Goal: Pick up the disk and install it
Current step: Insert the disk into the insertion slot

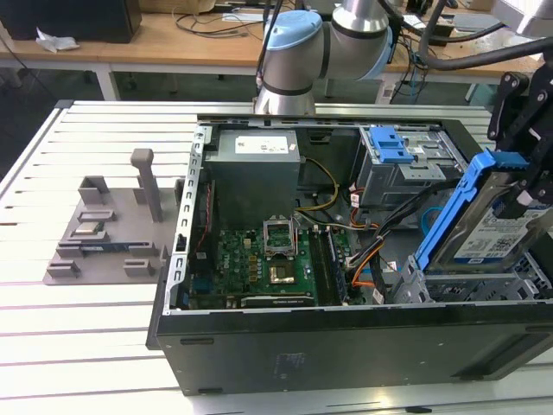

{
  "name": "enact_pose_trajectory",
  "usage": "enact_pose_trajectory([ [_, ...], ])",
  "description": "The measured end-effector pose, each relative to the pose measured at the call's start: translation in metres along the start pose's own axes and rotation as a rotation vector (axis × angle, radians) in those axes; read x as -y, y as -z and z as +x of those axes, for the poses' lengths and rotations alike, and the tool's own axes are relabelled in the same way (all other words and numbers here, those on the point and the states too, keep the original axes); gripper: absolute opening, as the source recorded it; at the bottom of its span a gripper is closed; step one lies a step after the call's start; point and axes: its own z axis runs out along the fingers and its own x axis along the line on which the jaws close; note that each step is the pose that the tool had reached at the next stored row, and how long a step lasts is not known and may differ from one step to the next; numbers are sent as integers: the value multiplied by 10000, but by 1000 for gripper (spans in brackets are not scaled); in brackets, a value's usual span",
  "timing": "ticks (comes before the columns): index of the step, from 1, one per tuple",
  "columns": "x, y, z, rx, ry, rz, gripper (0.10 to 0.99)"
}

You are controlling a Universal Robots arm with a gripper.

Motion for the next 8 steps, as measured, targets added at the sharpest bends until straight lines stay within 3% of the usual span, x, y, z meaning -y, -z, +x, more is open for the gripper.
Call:
enact_pose_trajectory([
  [8, 4, -165, 0, 0, -2, -6, 365],
])
